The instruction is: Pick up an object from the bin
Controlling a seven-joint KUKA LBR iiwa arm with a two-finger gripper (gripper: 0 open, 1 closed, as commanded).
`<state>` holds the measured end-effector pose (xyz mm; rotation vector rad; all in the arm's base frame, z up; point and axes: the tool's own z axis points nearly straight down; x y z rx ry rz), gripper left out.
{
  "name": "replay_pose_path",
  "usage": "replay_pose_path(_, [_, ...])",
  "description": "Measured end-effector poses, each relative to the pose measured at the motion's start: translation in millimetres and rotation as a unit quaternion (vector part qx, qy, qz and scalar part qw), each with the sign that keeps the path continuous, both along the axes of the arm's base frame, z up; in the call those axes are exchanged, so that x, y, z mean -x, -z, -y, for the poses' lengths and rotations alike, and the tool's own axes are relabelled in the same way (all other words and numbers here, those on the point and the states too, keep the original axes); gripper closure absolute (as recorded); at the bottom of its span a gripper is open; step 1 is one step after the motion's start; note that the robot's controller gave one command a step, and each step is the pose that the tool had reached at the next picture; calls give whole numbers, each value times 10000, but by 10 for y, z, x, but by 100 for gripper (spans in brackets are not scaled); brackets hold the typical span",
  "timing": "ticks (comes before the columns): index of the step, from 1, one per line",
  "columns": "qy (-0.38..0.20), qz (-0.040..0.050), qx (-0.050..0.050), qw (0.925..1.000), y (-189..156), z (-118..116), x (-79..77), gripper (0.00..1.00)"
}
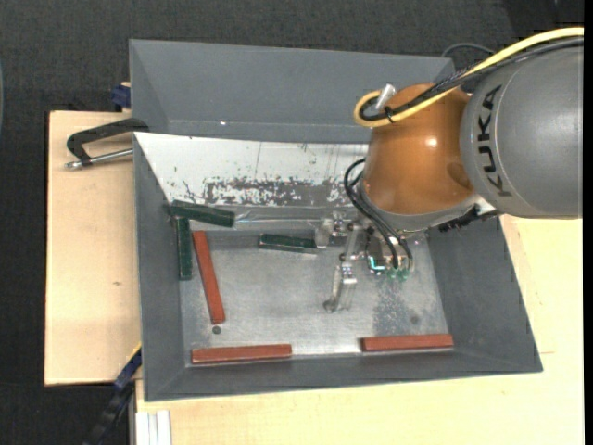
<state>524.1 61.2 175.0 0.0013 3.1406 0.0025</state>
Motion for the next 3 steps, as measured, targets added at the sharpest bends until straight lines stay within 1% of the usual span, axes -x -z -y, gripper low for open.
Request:
replay_pose_path(2, [0,0,0,10000,0,0,0,0])
replay_pose_path(3, [1,0,0,10000,0,0,0,100])
